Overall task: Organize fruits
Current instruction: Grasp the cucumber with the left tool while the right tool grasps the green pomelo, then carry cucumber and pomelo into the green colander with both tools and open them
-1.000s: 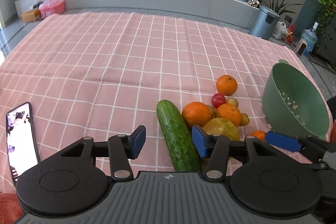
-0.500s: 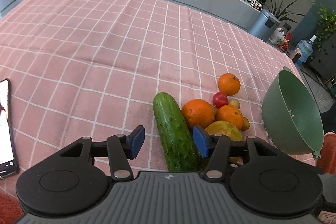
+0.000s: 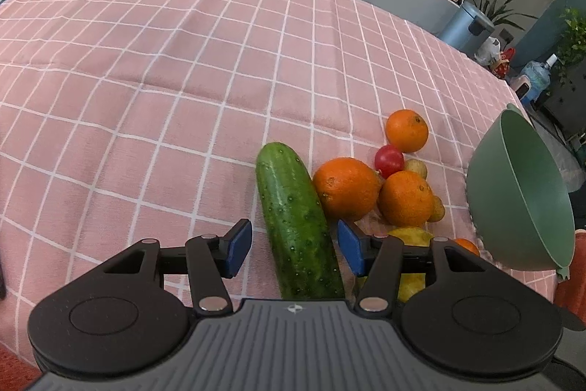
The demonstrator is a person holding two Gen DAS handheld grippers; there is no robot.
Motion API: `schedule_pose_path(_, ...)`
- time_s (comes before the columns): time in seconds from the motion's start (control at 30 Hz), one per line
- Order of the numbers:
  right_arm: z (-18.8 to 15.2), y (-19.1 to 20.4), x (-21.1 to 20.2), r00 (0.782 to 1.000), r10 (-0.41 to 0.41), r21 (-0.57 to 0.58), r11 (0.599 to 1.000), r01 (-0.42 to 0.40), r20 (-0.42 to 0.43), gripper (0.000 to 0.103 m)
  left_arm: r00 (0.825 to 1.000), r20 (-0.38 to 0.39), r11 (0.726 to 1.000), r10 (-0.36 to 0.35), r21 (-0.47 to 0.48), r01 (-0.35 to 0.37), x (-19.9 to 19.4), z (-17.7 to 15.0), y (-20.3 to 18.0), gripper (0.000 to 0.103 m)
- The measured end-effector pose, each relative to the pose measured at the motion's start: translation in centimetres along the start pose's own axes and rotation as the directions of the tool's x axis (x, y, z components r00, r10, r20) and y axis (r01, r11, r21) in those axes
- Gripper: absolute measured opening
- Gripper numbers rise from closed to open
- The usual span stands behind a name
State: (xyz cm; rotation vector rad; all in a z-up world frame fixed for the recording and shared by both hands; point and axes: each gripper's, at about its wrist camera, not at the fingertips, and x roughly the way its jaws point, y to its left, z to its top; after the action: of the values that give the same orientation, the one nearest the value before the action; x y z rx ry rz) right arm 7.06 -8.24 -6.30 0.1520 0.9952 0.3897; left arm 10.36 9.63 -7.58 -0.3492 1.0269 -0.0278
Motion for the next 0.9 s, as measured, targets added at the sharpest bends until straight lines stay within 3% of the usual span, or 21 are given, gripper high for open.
schedule_pose_path(0.17,0.1,-0.2,0.1,1.000,0.008,0.005,1.000,-0.008,0.011,0.060,1.000,-0.017,1.000,-0.006,0.006,0.006,0.5,-0.2,-0.4,0.047)
schedule_pose_path(0.4,0.0,0.0,0.0,0.999,-0.004,-0.018,1.000,0.005,0.036,0.059,1.000,0.009,1.000,0.002,0.001,-0.002,-0.2,-1.0,-0.5,0.044)
schedule_pose_path(0.67,-0.3,0.1,-2.4,0.996,-0.008,-0.078,0.997,0.014,0.085,0.059,0.994,0.112,1.000,0.019,0.009,-0.020,-3.1,-2.6,-1.1,0.043)
schedule_pose_path(0.9,-0.8,-0.9,-5.4,0.991,-0.011,-0.092,0.995,0.023,0.133,0.059,0.981,0.194,0.999,-0.011,0.043,0.003,-5.9,-3.9,-2.4,0.042)
